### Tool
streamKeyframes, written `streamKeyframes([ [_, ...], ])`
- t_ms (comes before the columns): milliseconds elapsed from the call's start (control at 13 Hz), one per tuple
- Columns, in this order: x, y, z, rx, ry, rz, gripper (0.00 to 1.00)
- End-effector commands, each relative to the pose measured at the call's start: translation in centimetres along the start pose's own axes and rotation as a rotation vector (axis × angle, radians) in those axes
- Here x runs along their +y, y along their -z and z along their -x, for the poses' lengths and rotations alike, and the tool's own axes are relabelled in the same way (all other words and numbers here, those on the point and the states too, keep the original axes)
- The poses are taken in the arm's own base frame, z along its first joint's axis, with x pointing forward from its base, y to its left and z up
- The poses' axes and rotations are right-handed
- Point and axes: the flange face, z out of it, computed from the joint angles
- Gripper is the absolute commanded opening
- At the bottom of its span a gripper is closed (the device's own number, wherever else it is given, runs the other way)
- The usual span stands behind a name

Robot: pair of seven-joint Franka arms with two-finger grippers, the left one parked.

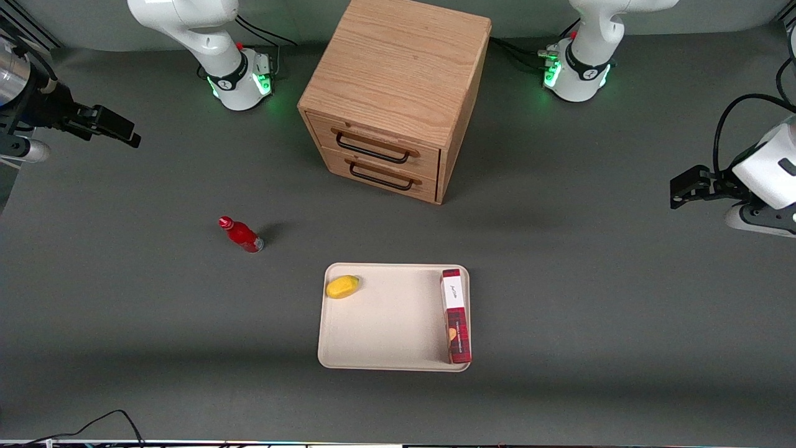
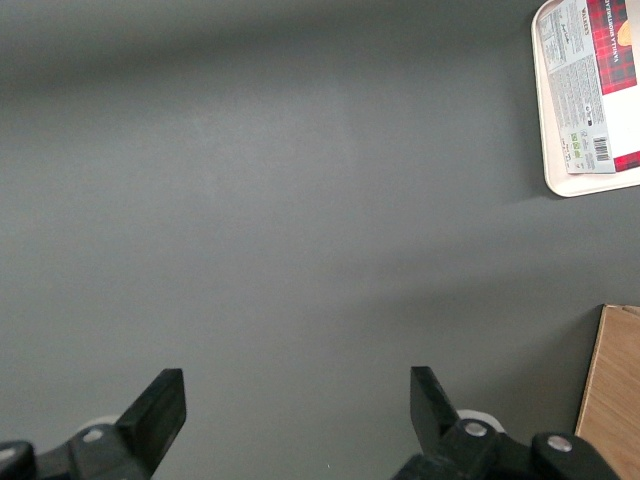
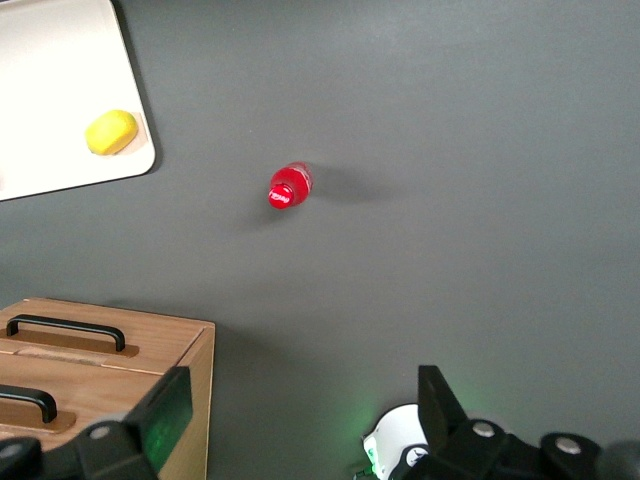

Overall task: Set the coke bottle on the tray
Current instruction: 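Move the open right gripper down toward the red Coca-Cola bottle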

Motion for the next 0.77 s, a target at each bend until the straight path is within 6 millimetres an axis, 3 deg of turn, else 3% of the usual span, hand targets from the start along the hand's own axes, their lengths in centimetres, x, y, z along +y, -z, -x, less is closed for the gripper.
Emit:
streamKeyframes([
  [0,-0.3,0.8,-0.1,-0.014,-0.003,0.01,1.0],
  [308,-0.7,0.5,-0.1,-0.029,0.018,-0.003,1.0],
  [462,-1.4,-0.8,-0.5,-0.052,0.025,-0.004,1.0],
  [692,-2.5,-7.2,-3.2,-0.071,0.017,-0.011,1.0],
])
